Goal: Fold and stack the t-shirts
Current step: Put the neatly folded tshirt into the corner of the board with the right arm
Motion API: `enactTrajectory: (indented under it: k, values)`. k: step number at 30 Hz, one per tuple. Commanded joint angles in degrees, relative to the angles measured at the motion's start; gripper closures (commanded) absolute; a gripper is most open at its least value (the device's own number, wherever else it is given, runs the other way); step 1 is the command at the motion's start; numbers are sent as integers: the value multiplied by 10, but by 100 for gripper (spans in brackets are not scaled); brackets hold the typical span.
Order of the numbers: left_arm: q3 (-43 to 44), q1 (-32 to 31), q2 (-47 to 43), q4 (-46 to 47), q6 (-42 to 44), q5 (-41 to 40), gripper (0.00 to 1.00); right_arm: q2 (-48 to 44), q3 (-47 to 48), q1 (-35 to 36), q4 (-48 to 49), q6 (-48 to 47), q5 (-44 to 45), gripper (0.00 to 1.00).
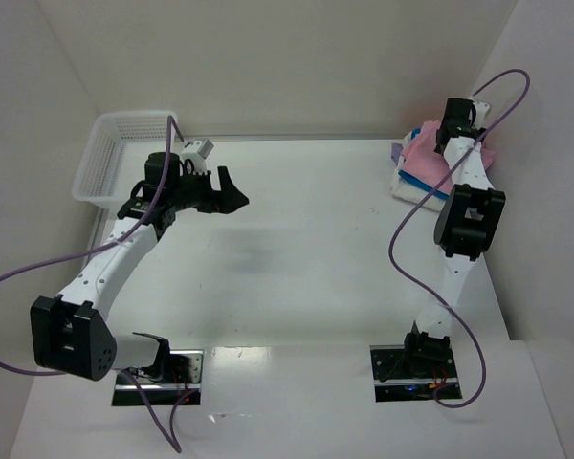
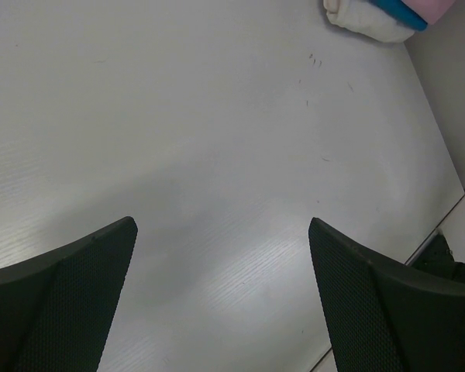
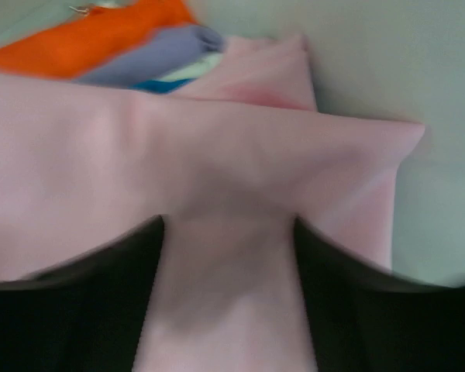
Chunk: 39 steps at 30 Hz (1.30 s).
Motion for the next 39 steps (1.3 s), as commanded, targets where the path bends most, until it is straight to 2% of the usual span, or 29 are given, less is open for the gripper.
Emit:
enactTrajectory:
  k: [1, 3, 4, 8, 10, 13, 15, 20, 25, 30, 39]
  values:
    - [31, 4, -30, 29, 9, 18, 1, -198, -49, 20, 38, 9, -105, 16]
    - [52, 4, -39, 11, 21, 12, 1, -268, -100, 23, 74, 12, -165, 2]
    - [59, 4, -43, 6, 24, 1, 1, -316, -132, 23, 81, 15, -203, 0]
    - [95, 4, -70, -38, 40, -38, 1, -487, -238, 23, 90, 59, -292, 0]
    - [111, 4, -85, -66, 42, -62, 1, -555, -296, 23, 80, 80, -304, 0]
    - [131, 4, -104, -103, 45, -82, 1, -679, -412, 23, 114, 121, -340, 0]
    - [131, 4, -118, -117, 43, -82, 1, -749, -444, 23, 105, 141, -367, 0]
    - [108, 4, -151, -160, 26, -134, 1, -796, -477, 23, 18, 150, -405, 0]
    - [110, 4, -132, -217, 38, -229, 1, -865, -537, 23, 8, 150, -440, 0]
    - [122, 4, -115, -251, 21, -261, 1, -842, -536, 23, -7, 139, -483, 0]
    - [80, 4, -161, -228, 5, -292, 1, -821, -532, 23, 2, 133, -495, 0]
